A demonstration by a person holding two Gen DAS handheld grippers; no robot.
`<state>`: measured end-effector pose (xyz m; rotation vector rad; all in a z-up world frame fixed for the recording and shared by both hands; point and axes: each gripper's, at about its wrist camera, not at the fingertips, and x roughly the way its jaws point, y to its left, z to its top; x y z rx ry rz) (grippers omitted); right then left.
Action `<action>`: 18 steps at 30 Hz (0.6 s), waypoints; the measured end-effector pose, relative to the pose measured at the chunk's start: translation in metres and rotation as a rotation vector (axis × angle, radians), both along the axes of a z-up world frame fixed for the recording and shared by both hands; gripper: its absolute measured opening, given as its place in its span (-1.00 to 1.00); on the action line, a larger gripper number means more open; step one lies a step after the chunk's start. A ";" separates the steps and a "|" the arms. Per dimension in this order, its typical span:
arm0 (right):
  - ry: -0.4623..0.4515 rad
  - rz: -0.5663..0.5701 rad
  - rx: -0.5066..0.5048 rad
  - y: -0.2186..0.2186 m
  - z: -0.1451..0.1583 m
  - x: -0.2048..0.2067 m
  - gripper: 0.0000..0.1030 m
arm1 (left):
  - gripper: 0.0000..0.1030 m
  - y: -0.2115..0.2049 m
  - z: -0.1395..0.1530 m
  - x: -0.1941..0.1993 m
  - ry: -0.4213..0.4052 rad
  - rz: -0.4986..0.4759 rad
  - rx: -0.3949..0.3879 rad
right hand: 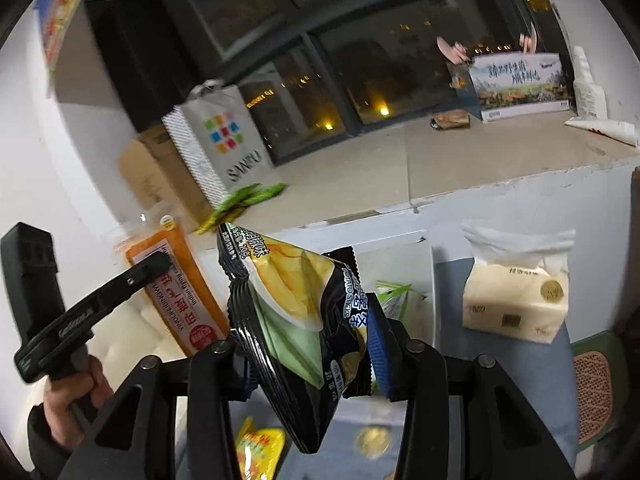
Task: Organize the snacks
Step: 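Carry the chip bag into the box with the right gripper while the left drops the cake pack in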
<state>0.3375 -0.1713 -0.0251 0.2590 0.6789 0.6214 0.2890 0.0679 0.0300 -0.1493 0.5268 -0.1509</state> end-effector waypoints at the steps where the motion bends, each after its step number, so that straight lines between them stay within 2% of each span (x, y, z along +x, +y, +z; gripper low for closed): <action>1: 0.017 -0.007 -0.003 0.001 -0.003 0.010 -0.07 | -0.73 -0.001 -0.005 0.007 0.012 0.001 0.004; 5: 0.076 -0.042 -0.059 0.006 -0.019 0.044 -0.07 | -0.69 -0.004 -0.027 0.037 0.096 0.002 0.010; 6: 0.092 -0.041 -0.070 0.007 -0.025 0.051 -0.07 | -0.54 -0.003 -0.032 0.040 0.120 -0.003 0.002; 7: 0.102 -0.040 -0.075 0.007 -0.028 0.056 -0.04 | 0.10 -0.001 -0.038 0.047 0.157 0.011 -0.001; 8: 0.119 -0.048 -0.082 0.007 -0.032 0.060 0.13 | 0.57 0.000 -0.043 0.051 0.184 0.037 0.021; 9: 0.135 -0.058 -0.083 0.006 -0.035 0.064 0.66 | 0.98 0.002 -0.046 0.051 0.181 0.050 0.036; 10: 0.146 -0.062 -0.072 0.006 -0.037 0.066 0.96 | 1.00 0.002 -0.046 0.050 0.172 0.058 0.051; 11: 0.141 -0.071 -0.056 0.003 -0.038 0.067 1.00 | 1.00 0.003 -0.048 0.050 0.180 0.076 0.069; 13: 0.127 -0.084 -0.066 0.003 -0.035 0.065 1.00 | 1.00 0.006 -0.050 0.049 0.202 0.086 0.073; 18: 0.051 -0.085 -0.117 0.008 -0.018 0.051 1.00 | 1.00 0.010 -0.038 0.022 0.152 0.074 0.069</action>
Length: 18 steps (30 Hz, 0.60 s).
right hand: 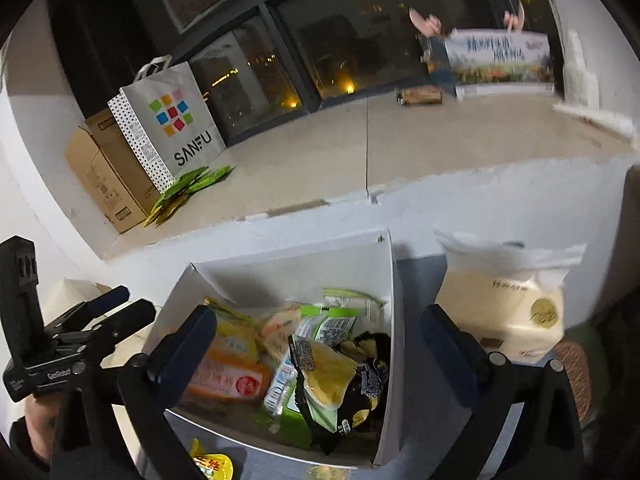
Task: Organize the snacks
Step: 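Carry the chip bag into the box with the right gripper while the left drops the cake pack in, then grasp the jelly cup with the right gripper while the left grasps the yellow pouch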
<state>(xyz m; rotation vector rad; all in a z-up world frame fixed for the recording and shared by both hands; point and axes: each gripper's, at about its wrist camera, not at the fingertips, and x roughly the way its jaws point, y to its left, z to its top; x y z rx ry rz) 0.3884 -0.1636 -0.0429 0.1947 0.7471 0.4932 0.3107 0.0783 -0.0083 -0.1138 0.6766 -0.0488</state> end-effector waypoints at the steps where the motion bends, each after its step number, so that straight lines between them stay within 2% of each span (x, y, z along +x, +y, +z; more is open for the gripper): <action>1: -0.013 0.003 0.003 0.000 0.004 -0.004 1.00 | 1.00 0.000 0.005 -0.010 -0.015 -0.011 -0.004; 4: -0.063 0.045 -0.015 0.003 0.019 -0.026 1.00 | 1.00 -0.001 0.019 -0.048 -0.078 -0.023 0.021; 6: -0.131 0.079 -0.065 0.006 0.031 -0.051 1.00 | 1.00 -0.001 0.028 -0.078 -0.123 -0.041 0.016; 11: -0.237 0.153 -0.113 0.007 0.051 -0.112 1.00 | 1.00 -0.009 0.039 -0.146 -0.183 -0.067 0.015; 15: -0.299 0.220 -0.149 0.000 0.054 -0.166 1.00 | 1.00 -0.017 0.034 -0.199 -0.213 -0.081 0.044; 18: -0.314 0.249 -0.189 -0.008 0.045 -0.201 1.00 | 1.00 -0.018 0.023 -0.234 -0.214 -0.070 0.015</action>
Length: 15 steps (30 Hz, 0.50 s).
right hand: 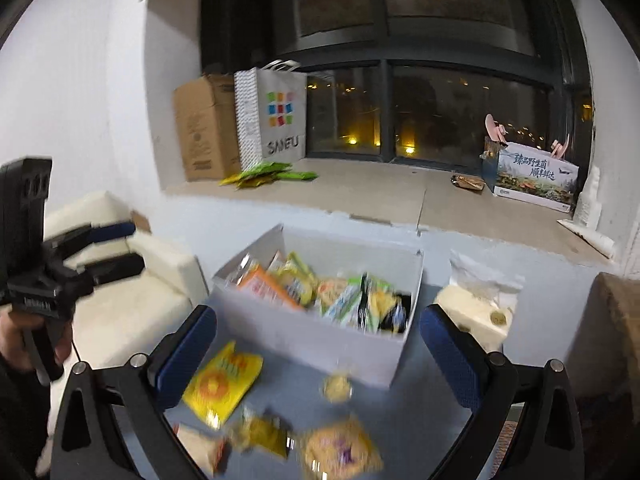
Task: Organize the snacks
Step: 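Grasp the jelly cup with the right gripper while the left grasps the yellow pouch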
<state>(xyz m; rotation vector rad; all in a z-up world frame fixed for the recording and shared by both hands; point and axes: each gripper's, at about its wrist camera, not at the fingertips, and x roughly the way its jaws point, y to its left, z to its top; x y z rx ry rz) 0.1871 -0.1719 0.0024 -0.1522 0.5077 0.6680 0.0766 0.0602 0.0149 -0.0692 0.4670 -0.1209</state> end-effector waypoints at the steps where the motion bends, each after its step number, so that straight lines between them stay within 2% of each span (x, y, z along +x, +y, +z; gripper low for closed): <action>1: 0.000 0.009 -0.008 -0.004 -0.004 -0.010 1.00 | 1.00 0.001 -0.006 -0.011 0.005 0.008 -0.017; 6: 0.034 0.000 -0.073 -0.019 -0.046 -0.051 1.00 | 1.00 -0.006 -0.038 -0.042 0.061 0.012 -0.068; 9: 0.100 -0.013 -0.050 -0.026 -0.073 -0.060 1.00 | 1.00 -0.011 -0.054 -0.054 0.083 0.003 -0.073; 12: 0.151 -0.039 -0.043 -0.028 -0.096 -0.059 1.00 | 1.00 -0.015 -0.064 -0.057 0.101 -0.011 -0.068; 15: 0.181 -0.062 -0.024 -0.023 -0.105 -0.045 1.00 | 1.00 -0.018 -0.069 -0.060 0.107 -0.002 -0.061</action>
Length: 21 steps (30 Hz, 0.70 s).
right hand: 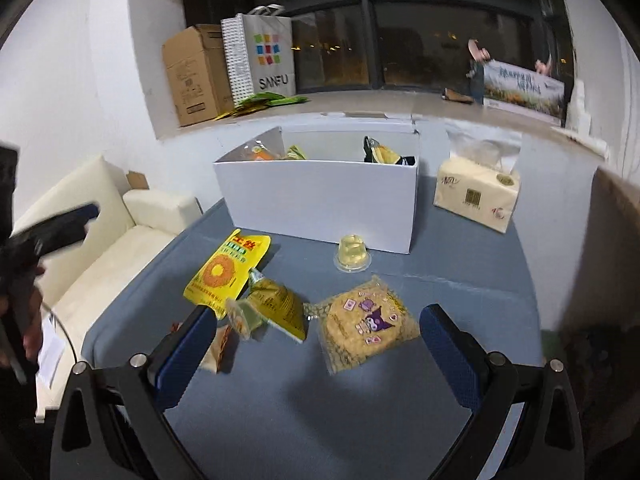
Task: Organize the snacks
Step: 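Grasp the jelly cup with the right gripper while the left grasps the yellow pouch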
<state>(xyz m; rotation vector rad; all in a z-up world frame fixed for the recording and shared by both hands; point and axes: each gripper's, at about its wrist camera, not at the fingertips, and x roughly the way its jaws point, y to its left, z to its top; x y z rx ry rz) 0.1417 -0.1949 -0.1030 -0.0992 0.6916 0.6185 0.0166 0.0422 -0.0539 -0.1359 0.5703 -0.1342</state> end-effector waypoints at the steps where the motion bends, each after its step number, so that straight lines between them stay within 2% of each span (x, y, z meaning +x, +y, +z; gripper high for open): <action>1: -0.006 -0.007 -0.009 0.004 -0.002 0.005 1.00 | 1.00 0.000 -0.001 0.001 0.004 -0.001 -0.003; 9: -0.013 -0.040 -0.157 0.060 -0.030 0.079 1.00 | 1.00 0.003 -0.009 -0.001 0.025 -0.001 -0.010; 13: 0.072 -0.062 -0.190 0.076 -0.052 0.121 1.00 | 1.00 0.012 -0.015 -0.002 0.036 0.022 -0.012; 16: 0.102 -0.072 -0.208 0.081 -0.067 0.140 1.00 | 1.00 0.020 -0.021 -0.001 0.053 0.038 -0.028; 17: 0.112 -0.070 -0.205 0.082 -0.070 0.144 0.94 | 1.00 0.021 -0.024 0.000 0.058 0.043 -0.031; 19: 0.143 -0.058 -0.189 0.083 -0.075 0.150 0.52 | 1.00 0.023 -0.028 0.001 0.068 0.050 -0.036; 20: 0.151 -0.060 -0.199 0.085 -0.078 0.152 -0.03 | 1.00 0.025 -0.030 0.002 0.077 0.055 -0.040; 21: 0.157 -0.059 -0.229 0.087 -0.082 0.154 -0.27 | 1.00 0.025 -0.032 0.002 0.081 0.057 -0.042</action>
